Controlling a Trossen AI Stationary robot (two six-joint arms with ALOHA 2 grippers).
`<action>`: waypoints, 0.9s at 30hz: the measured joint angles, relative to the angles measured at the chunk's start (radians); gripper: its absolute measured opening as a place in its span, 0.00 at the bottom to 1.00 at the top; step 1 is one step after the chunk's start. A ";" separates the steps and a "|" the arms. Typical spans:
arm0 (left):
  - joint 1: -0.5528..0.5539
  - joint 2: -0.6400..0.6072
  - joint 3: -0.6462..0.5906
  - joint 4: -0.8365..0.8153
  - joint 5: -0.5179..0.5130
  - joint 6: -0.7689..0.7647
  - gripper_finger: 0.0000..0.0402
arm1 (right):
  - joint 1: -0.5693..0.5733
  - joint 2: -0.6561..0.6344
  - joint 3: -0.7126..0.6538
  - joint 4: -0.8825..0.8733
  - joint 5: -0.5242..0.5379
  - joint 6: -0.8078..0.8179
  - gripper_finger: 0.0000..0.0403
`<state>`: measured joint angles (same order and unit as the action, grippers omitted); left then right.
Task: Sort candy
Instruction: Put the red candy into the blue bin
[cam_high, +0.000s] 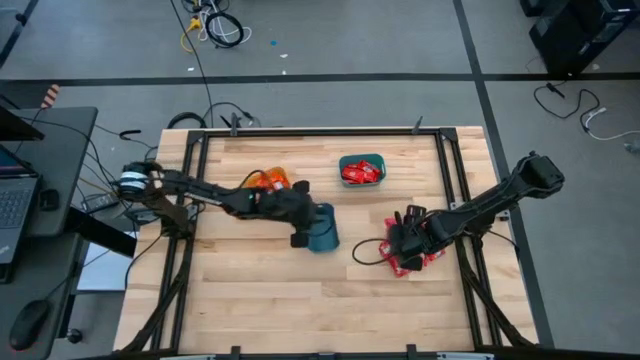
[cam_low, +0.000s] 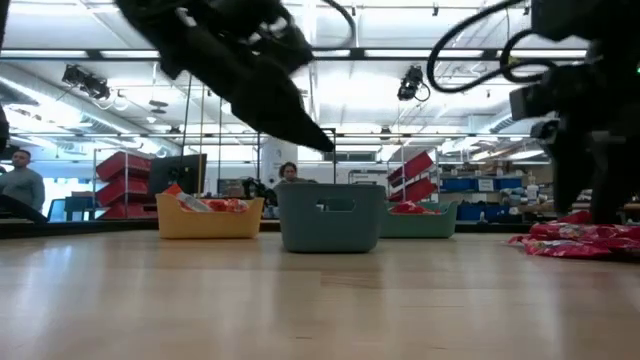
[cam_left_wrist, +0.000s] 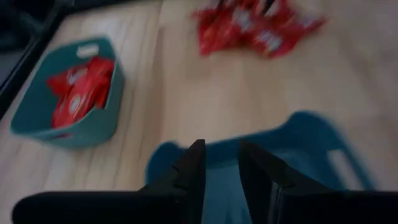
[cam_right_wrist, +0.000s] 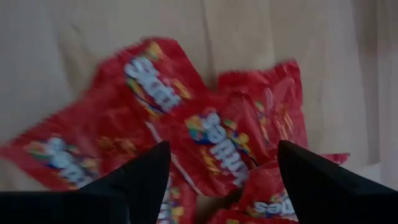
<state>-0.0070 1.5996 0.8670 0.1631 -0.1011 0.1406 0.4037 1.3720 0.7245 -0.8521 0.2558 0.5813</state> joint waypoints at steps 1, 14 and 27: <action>-0.009 -0.025 -0.034 0.041 0.008 -0.005 0.23 | -0.010 0.000 -0.010 0.010 -0.002 -0.005 0.69; -0.047 -0.289 -0.385 0.447 0.005 -0.021 0.22 | -0.126 -0.001 -0.100 0.110 -0.089 -0.094 0.36; -0.035 -0.348 -0.576 0.751 0.009 -0.002 0.19 | -0.116 -0.011 0.108 0.043 0.023 -0.094 0.09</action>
<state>-0.0418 1.2518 0.2915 0.9144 -0.0917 0.1389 0.2882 1.3613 0.8326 -0.8091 0.2784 0.4869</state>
